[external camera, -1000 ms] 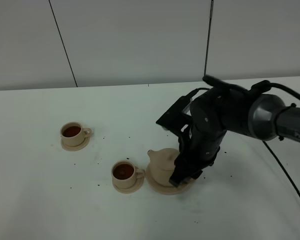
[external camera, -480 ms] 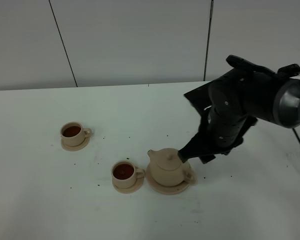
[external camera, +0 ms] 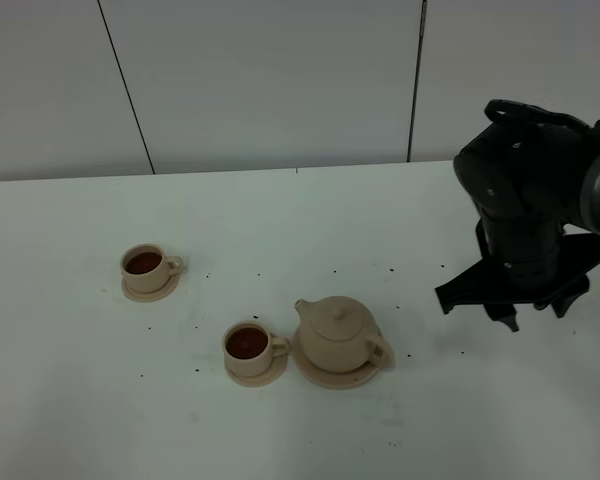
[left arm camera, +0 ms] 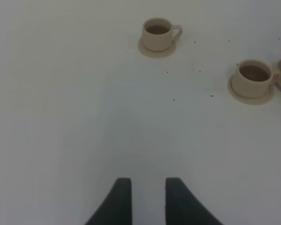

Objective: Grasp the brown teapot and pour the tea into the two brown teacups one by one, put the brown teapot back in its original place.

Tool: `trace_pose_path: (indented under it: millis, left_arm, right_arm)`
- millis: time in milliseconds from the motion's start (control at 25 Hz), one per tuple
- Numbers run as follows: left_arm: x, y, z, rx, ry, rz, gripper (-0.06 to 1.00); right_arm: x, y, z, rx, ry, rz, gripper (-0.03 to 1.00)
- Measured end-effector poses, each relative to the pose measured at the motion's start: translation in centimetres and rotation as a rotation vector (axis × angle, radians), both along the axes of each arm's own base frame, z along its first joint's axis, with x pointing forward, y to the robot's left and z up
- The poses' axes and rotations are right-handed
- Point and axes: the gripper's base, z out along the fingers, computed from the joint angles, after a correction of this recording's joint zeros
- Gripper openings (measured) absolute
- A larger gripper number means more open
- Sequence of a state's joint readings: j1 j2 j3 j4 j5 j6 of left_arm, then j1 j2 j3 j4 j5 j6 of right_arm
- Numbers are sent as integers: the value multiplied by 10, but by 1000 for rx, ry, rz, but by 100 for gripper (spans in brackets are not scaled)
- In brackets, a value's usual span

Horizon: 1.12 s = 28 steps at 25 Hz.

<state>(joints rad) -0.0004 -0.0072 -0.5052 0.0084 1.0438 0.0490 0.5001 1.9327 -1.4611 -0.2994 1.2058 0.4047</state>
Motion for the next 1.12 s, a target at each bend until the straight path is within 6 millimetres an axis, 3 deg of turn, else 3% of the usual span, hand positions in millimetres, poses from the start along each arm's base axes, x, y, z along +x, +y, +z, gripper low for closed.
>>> trace_pose_path:
  millis: [160, 560, 1120]
  left_arm:
    - [0, 0, 0, 0, 0, 0, 24]
    - [0, 0, 0, 0, 0, 0, 24]
    - [0, 0, 0, 0, 0, 0, 24]
  right_arm:
    - [2, -8, 7, 11, -21, -36, 39]
    - [5, -42, 33, 101, -55, -163, 20]
    - [1, -106, 69, 210, -108, -273, 18]
